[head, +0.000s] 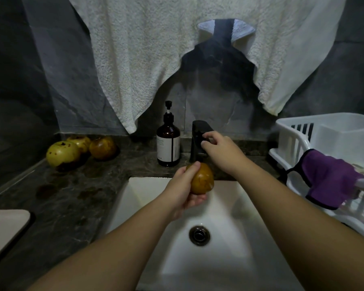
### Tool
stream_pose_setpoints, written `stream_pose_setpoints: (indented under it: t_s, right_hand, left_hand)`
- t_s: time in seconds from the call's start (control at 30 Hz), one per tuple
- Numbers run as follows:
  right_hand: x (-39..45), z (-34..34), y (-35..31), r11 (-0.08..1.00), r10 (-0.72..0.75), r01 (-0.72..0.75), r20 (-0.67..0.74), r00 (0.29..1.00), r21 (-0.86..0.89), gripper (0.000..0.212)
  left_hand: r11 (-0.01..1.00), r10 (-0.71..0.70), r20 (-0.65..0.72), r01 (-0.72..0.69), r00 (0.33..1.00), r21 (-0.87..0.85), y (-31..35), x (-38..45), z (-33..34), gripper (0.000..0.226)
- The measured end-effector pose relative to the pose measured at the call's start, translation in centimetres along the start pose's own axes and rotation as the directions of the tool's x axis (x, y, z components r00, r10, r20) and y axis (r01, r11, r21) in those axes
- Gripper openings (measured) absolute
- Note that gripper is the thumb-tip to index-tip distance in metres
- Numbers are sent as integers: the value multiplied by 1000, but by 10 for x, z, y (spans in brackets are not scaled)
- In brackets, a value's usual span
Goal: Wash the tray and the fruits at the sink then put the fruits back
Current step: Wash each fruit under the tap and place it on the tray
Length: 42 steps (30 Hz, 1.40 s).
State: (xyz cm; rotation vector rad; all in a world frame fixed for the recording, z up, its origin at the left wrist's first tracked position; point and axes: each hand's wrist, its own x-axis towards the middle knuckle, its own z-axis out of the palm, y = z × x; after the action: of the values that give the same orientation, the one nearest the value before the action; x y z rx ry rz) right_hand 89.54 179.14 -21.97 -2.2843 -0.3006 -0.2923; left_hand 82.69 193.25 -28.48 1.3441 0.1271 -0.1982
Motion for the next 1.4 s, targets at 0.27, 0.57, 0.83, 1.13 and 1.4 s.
stream_pose_setpoints:
  t_s: [0.27, 0.57, 0.83, 1.13, 1.4]
  right_hand:
    - [1, -1, -4, 996, 2, -5, 31, 1000, 84, 53]
    - [2, -2, -4, 994, 4, -13, 75, 997, 111, 54]
    - [-42, 15, 31, 923, 338, -312, -87, 937, 227, 28]
    - [-66, 36, 37, 689, 348, -505, 374, 860, 520, 44]
    - [-66, 38, 43, 712, 431, -556, 358, 828, 429, 48]
  left_hand:
    - [1000, 15, 4, -15, 1000, -2, 1, 1, 0, 38]
    - [1000, -6, 3, 6, 1000, 6, 0, 0, 0, 40]
    - [999, -8, 19, 7, 1000, 54, 0, -5, 1, 36]
    - [963, -88, 66, 68, 994, 262, 1, -11, 12, 48]
    - [913, -59, -74, 84, 996, 399, -9, 14, 28, 56]
